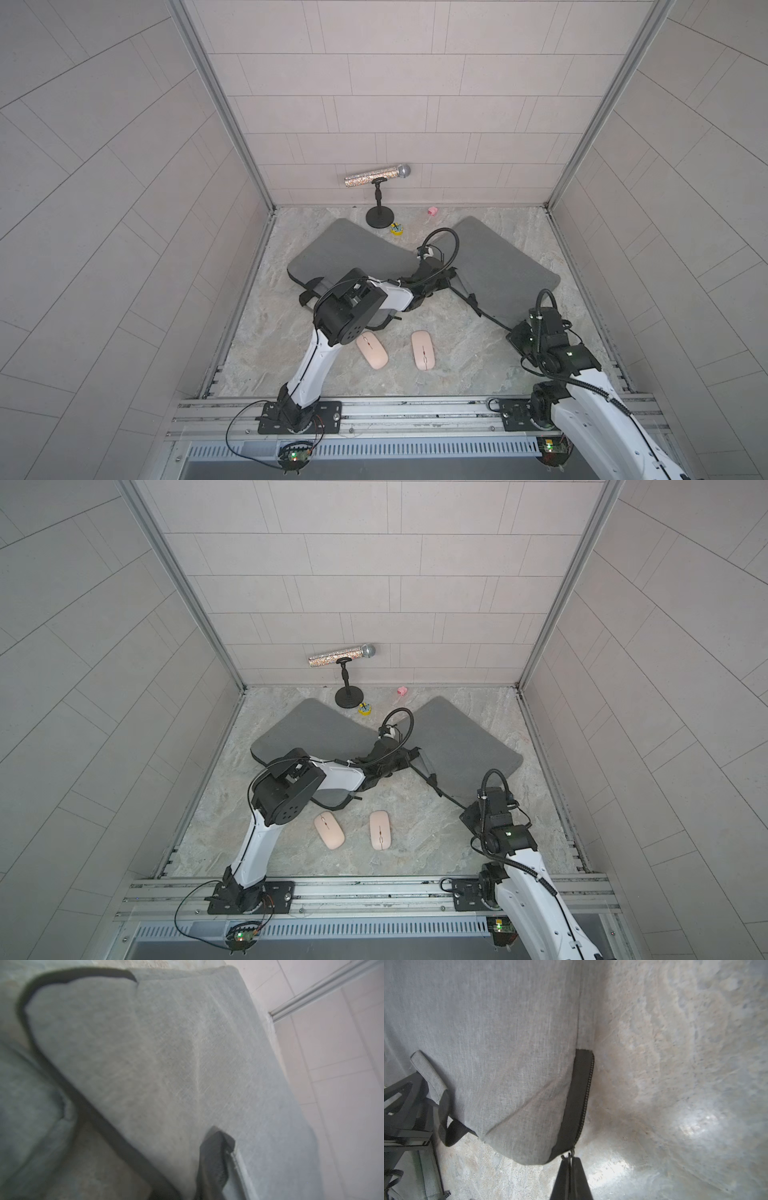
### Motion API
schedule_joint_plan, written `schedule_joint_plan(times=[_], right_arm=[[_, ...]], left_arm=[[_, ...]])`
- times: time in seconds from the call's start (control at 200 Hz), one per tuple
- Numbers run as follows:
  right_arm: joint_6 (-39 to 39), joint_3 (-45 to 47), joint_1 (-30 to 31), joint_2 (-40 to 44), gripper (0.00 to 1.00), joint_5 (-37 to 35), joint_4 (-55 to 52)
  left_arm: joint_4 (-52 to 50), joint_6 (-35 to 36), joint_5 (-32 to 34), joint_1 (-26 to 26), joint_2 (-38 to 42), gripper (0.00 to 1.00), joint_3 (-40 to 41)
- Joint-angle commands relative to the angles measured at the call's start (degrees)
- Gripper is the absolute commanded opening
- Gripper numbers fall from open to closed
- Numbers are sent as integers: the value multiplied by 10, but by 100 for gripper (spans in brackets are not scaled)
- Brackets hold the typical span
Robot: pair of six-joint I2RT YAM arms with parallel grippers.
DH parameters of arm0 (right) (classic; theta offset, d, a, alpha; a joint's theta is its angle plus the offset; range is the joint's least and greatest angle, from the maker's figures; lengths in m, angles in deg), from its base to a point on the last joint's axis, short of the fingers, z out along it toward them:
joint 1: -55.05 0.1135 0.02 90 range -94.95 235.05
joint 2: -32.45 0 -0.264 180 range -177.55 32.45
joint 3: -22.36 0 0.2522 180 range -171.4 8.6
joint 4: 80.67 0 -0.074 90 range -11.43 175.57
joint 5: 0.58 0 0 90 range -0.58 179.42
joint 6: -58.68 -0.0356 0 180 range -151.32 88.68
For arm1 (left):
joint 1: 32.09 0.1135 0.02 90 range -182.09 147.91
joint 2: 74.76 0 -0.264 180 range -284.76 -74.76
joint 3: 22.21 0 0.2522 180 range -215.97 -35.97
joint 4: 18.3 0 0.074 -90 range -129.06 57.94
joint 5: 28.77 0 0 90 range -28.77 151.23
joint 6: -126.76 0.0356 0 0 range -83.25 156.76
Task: Put the mouse into the laptop bag
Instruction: Unzip the zipper on the zippered laptop bag.
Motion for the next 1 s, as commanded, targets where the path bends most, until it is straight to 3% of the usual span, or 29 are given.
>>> schedule_joint_plan(times=[0.0,0.11,0.31,0.746,0.881,0.936,0.996], right_arm=[[-10,12,-1,-7,0,28,11],[-35,16,29,-21,0,53,57],[-65,-26,125,-80,0,-20,74],[-52,-46,118,-137,0,-71,80],[-39,-57,113,-145,0,-83,78],[-22,-66,107,-154,0,-80,76],[0,-73,90,-164,0,-80,68]], left_arm=[[5,-5,-7,-6,0,11,1],[16,-5,-3,-13,7,7,8],[45,3,16,-34,24,1,38],[172,3,85,-51,133,0,217],[194,0,78,-75,139,0,228],[179,4,85,-89,141,10,220],[165,7,100,-100,147,26,222]])
